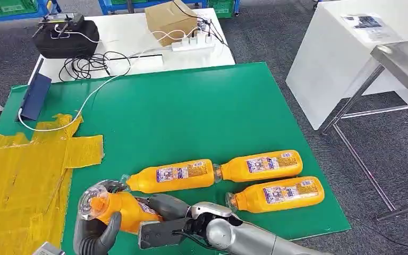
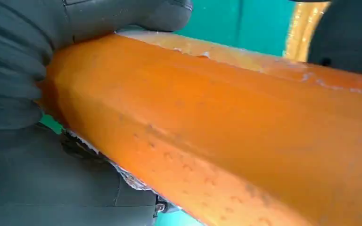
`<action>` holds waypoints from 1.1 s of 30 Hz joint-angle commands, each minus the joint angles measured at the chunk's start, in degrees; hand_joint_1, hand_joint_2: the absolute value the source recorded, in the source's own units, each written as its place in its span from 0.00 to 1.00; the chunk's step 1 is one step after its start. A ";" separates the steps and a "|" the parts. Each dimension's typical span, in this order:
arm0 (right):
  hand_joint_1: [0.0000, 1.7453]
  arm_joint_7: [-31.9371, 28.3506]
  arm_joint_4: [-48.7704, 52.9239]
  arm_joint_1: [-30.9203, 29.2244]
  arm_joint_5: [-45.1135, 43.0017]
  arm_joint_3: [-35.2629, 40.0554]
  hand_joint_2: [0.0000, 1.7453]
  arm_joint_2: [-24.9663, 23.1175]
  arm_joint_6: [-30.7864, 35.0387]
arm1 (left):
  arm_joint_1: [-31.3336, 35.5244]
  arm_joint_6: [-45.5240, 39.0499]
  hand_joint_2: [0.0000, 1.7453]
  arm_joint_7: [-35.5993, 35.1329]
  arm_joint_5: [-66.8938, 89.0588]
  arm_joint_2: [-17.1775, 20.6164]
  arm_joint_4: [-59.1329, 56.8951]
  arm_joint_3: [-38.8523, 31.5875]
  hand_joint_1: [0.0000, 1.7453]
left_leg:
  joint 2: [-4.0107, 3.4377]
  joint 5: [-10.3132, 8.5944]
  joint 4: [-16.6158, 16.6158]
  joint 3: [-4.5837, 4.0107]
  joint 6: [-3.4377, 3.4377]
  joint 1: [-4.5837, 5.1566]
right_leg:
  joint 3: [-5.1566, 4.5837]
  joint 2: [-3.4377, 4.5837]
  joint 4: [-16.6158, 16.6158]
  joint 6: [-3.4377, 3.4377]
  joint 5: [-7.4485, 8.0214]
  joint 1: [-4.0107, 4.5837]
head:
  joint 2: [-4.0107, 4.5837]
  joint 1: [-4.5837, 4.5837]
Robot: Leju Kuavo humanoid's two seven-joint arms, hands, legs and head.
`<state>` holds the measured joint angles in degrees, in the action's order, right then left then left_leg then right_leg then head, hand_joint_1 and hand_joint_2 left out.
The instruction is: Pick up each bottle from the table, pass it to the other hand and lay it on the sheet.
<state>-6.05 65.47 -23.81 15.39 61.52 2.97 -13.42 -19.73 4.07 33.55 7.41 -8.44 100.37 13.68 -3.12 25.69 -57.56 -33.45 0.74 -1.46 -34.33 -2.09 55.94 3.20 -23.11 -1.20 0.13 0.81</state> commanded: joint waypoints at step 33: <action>1.00 0.24 3.70 3.92 -1.81 -0.57 1.00 0.80 3.37 | 3.66 1.08 1.00 1.46 -0.86 1.22 -0.91 5.51 1.00 | 0.40 0.05 0.03 0.14 -0.13 -0.02 | 0.21 0.03 0.00 -0.17 -0.09 0.01 | 0.00 0.00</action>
<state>-6.19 66.73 -20.89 13.64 60.96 5.01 -10.14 -18.79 3.78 35.06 6.80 -7.50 99.93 15.17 -3.11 25.69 -57.55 -33.49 0.73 -1.46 -34.33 -2.10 55.94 3.20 -23.11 -1.20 0.13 0.81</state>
